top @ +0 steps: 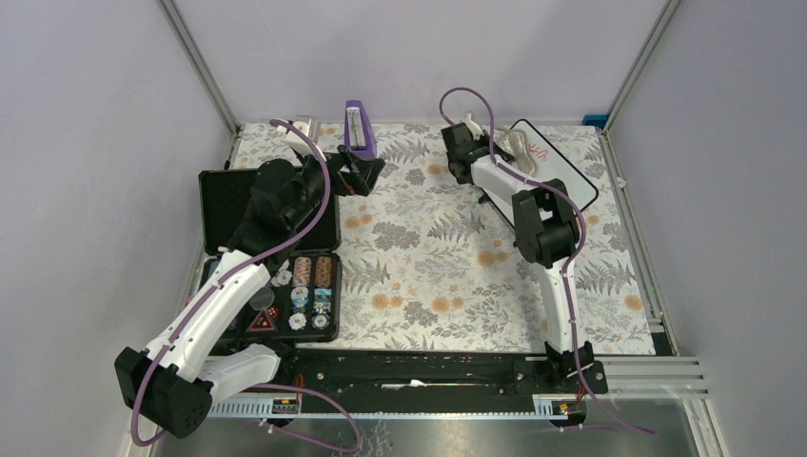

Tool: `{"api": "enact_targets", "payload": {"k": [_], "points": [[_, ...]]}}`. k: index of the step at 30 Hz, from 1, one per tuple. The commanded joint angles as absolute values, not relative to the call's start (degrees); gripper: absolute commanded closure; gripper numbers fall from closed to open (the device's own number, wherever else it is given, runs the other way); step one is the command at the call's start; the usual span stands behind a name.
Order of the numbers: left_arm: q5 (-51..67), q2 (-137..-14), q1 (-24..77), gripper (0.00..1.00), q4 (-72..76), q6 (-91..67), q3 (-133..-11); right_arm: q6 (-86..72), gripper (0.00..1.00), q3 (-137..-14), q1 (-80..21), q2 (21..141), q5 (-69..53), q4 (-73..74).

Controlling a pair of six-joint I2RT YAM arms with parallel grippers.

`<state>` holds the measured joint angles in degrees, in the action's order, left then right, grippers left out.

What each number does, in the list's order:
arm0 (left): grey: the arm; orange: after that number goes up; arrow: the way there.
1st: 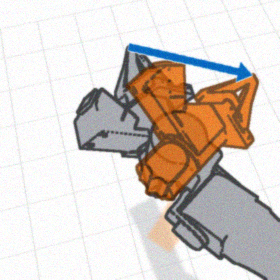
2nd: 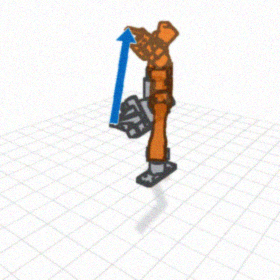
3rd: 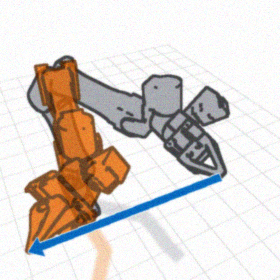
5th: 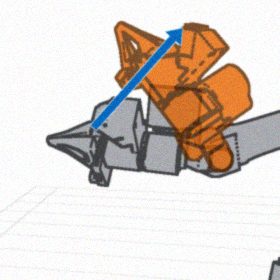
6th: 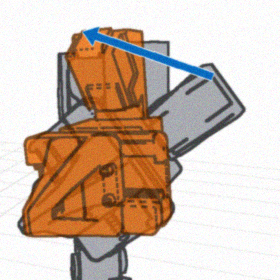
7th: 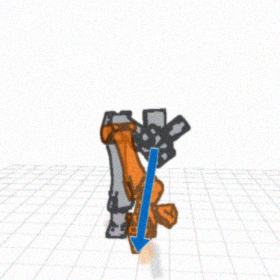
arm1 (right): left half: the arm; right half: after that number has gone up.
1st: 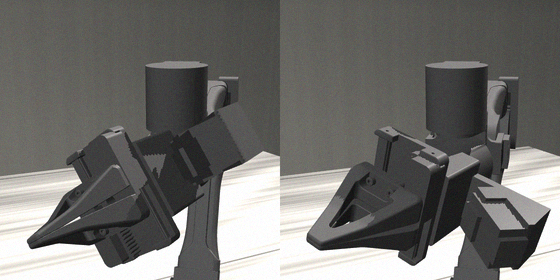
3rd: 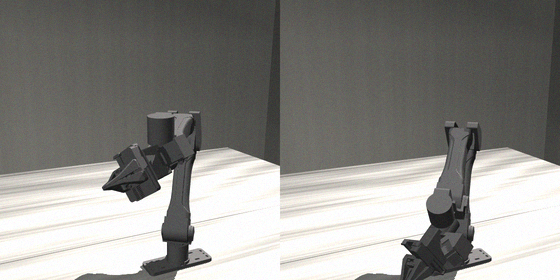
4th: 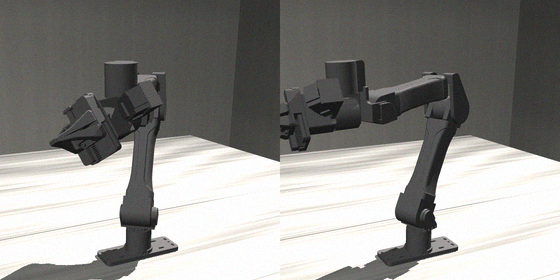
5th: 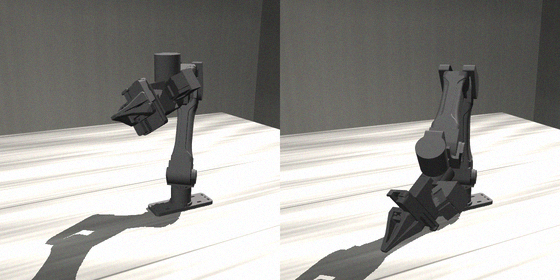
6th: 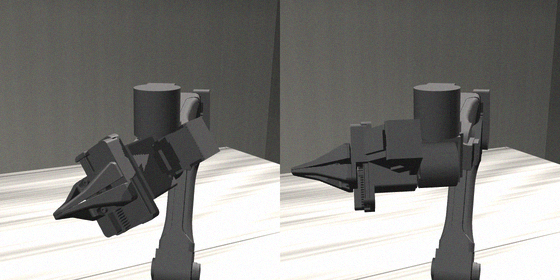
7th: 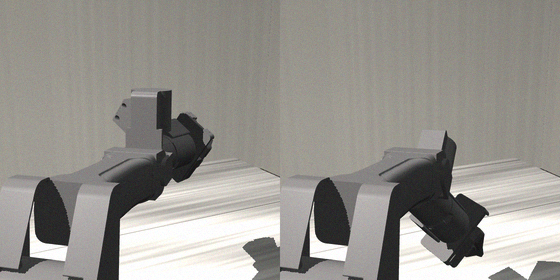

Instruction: Erase the whiteboard

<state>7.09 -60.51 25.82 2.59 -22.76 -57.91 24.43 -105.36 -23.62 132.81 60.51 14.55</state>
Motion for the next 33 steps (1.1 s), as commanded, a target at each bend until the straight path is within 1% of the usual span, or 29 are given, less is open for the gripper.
{"api": "enact_targets", "payload": {"k": [1, 9, 11, 14, 19, 22, 26, 29, 33], "points": [[7.7, -60.6, 26.0, 0.01, 5.1, -22.8, -59.2, 20.6, 1.0, -95.5, -25.2, 130.5, 58.5, 15.5], [7.9, -60.5, 26.0, 0.01, 5.2, -23.0, -59.2, 7.8, 1.0, -79.7, -27.3, 126.1, 51.9, 20.4], [7.8, -60.5, 26.1, 0.01, 5.2, -23.0, -59.0, 6.3, 1.0, -77.1, -27.9, 124.6, 50.2, 21.3], [7.9, -60.6, 26.2, 0.01, 5.2, -23.0, -59.1, 6.0, 1.0, -75.4, -28.6, 121.4, 51.2, 22.6], [7.7, -60.6, 26.2, 0.01, 5.2, -22.9, -59.1, 7.0, 1.0, -80.7, -28.9, 114.2, 51.3, 25.3], [7.6, -60.8, 26.2, 0.01, 5.2, -22.8, -59.1, 11.9, 1.0, -86.7, -28.9, 112.9, 53.7, 22.0], [7.3, -60.9, 26.3, 0.01, 5.1, -22.6, -59.1, 24.2, 0.99, -94.5, -27.4, 117.4, 60.3, 13.6], [7.1, -60.9, 26.3, 0.01, 4.9, -22.4, -59.2, 29.7, 0.99, -99.4, -25.1, 121.9, 62.9, 10.3], [7.1, -60.8, 26.3, 0.01, 4.8, -22.4, -59.3, 34.6, 0.99, -99.1, -23.9, 125.7, 63.9, 6.1]]}}
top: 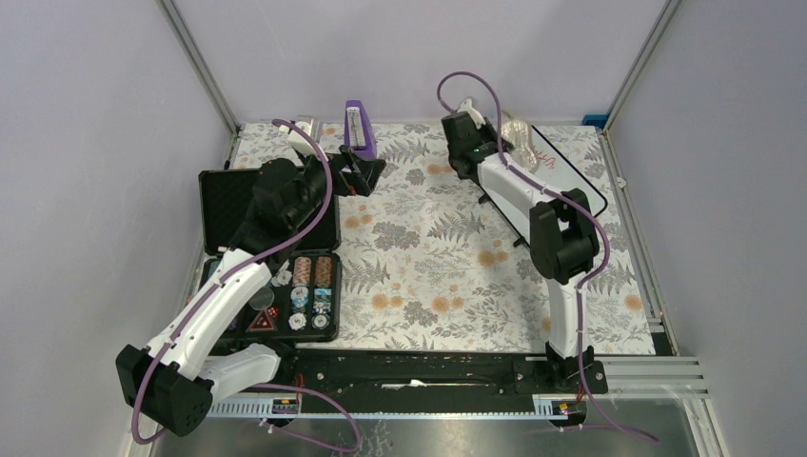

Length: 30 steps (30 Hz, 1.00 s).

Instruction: Erase the whiteboard

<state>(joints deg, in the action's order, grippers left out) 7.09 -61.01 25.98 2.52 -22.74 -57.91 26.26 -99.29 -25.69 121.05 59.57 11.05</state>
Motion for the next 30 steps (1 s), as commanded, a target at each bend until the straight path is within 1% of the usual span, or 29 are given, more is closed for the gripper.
{"api": "enact_targets", "payload": {"k": [1, 3, 6, 10, 15, 18, 21, 26, 30], "points": [[7.2, -60.8, 26.2, 0.01, 4.8, -22.4, -59.3, 35.4, 0.99, -98.3, -23.9, 126.5, 64.4, 4.7], [7.4, -60.8, 26.2, 0.01, 4.8, -22.5, -59.3, 34.4, 0.99, -97.1, -24.0, 128.0, 64.3, 5.1], [7.5, -61.0, 26.2, 0.01, 5.0, -22.7, -59.2, 28.6, 1.0, -95.7, -24.9, 129.8, 63.0, 8.9], [7.6, -61.1, 26.3, 0.01, 4.9, -22.7, -59.2, 22.8, 1.0, -92.6, -28.6, 131.9, 60.5, 12.7], [7.4, -61.0, 26.3, 0.01, 5.0, -22.7, -59.2, 10.8, 1.0, -91.5, -32.4, 132.7, 52.3, 21.0], [7.5, -61.1, 26.3, 0.01, 5.0, -22.7, -59.2, 6.5, 1.0, -90.5, -33.3, 130.4, 46.1, 22.8], [7.5, -61.3, 26.3, 0.01, 5.1, -22.8, -59.1, 6.8, 1.0, -90.3, -33.5, 126.5, 45.1, 22.8], [7.4, -61.1, 26.3, 0.01, 5.0, -22.6, -59.2, 12.8, 1.0, -91.4, -33.0, 119.4, 51.1, 21.4], [7.3, -61.0, 26.3, 0.01, 5.0, -22.5, -59.2, 16.7, 1.0, -93.6, -29.5, 116.6, 54.5, 20.2]]}}
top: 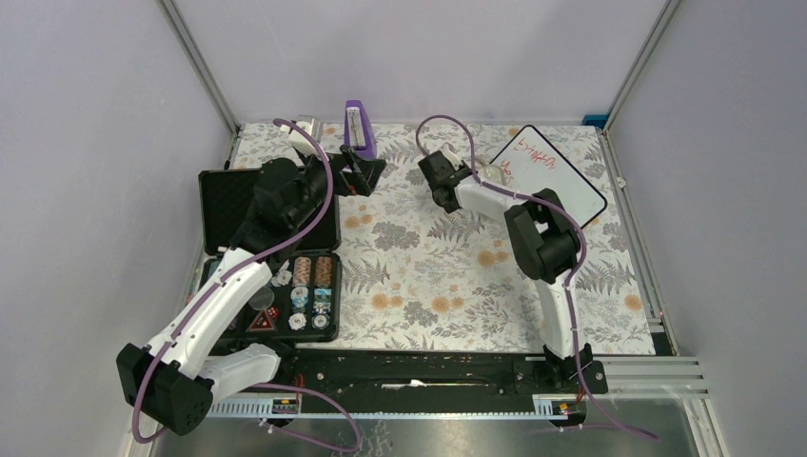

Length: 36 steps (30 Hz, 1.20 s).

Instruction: Erase the whiteboard

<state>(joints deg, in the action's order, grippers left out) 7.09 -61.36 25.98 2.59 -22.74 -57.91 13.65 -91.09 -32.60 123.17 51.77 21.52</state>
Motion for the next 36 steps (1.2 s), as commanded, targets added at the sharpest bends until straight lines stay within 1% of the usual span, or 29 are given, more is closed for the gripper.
{"api": "enact_targets", "payload": {"k": [1, 7, 11, 16, 20, 23, 25, 28, 30, 32, 36], "points": [[7.4, -61.0, 26.3, 0.01, 5.0, -22.5, -59.2, 17.3, 1.0, -94.3, -28.2, 116.6, 55.0, 20.2], [7.3, -60.9, 26.3, 0.01, 4.9, -22.5, -59.2, 20.1, 1.0, -95.1, -24.3, 120.3, 55.4, 18.5], [7.4, -60.9, 26.3, 0.01, 4.9, -22.5, -59.2, 18.5, 1.0, -93.5, -23.9, 122.9, 51.7, 18.1], [7.5, -61.2, 26.3, 0.01, 5.0, -22.6, -59.2, 12.8, 1.0, -90.9, -23.8, 124.4, 42.3, 20.4], [7.5, -61.0, 26.3, 0.01, 5.0, -22.6, -59.2, 7.5, 1.0, -87.9, -23.8, 124.3, 31.9, 22.6], [7.6, -61.1, 26.3, 0.01, 5.0, -22.7, -59.2, 5.6, 1.0, -84.8, -23.9, 122.9, 24.8, 21.5], [7.7, -61.1, 26.3, 0.01, 5.1, -22.8, -59.2, 5.4, 1.0, -84.4, -23.9, 122.1, 23.2, 21.8], [7.7, -61.2, 26.3, 0.01, 5.0, -22.8, -59.2, 6.5, 1.0, -87.2, -23.9, 120.3, 25.0, 24.1], [7.6, -61.3, 26.3, 0.01, 5.1, -22.7, -59.2, 7.5, 1.0, -91.0, -23.9, 118.3, 28.5, 25.6], [7.5, -61.3, 26.3, 0.01, 5.0, -22.7, -59.2, 8.8, 1.0, -94.6, -23.8, 116.3, 34.3, 26.6], [7.4, -61.2, 26.3, 0.01, 5.0, -22.6, -59.2, 13.3, 1.0, -99.7, -23.3, 114.1, 51.9, 24.5]]}}
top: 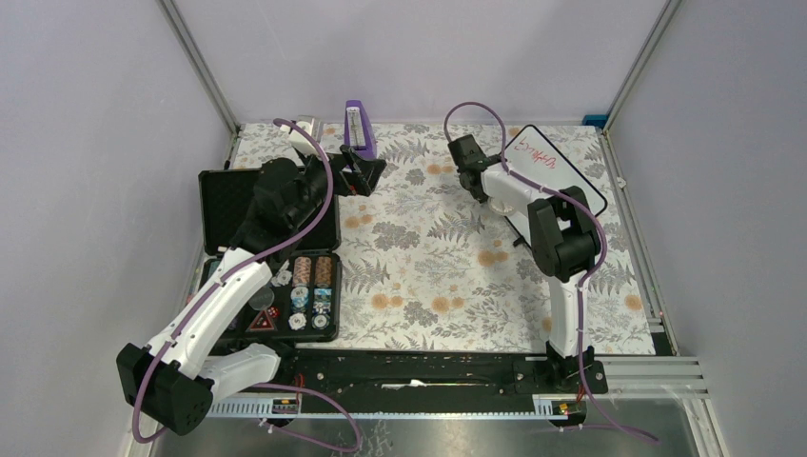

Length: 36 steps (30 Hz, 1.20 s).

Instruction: Erase the whiteboard

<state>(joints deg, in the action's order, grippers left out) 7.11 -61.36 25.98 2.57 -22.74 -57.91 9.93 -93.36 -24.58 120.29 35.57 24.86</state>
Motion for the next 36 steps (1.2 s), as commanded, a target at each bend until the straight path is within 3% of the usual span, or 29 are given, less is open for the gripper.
{"api": "enact_targets", "payload": {"k": [1, 5, 16, 28, 32, 36], "points": [[7.4, -61.2, 26.3, 0.01, 5.0, -22.6, -59.2, 14.9, 1.0, -100.4, -22.8, 114.1, 55.2, 23.4], [7.6, -61.4, 26.3, 0.01, 5.0, -22.7, -59.2, 20.0, 1.0, -101.0, -19.9, 114.0, 61.1, 19.7], [7.6, -61.4, 26.3, 0.01, 5.1, -22.7, -59.2, 25.0, 1.0, -94.7, -16.3, 118.0, 62.2, 11.3], [7.8, -61.4, 26.3, 0.01, 5.0, -22.8, -59.2, 17.0, 1.0, -87.4, -21.5, 121.8, 53.2, 15.8], [7.7, -61.6, 26.3, 0.01, 5.0, -22.8, -59.2, 14.1, 1.0, -86.6, -25.0, 119.8, 44.0, 17.1], [7.6, -61.7, 26.4, 0.01, 5.0, -22.8, -59.1, 12.8, 1.0, -89.0, -25.8, 114.8, 44.5, 17.8]]}}
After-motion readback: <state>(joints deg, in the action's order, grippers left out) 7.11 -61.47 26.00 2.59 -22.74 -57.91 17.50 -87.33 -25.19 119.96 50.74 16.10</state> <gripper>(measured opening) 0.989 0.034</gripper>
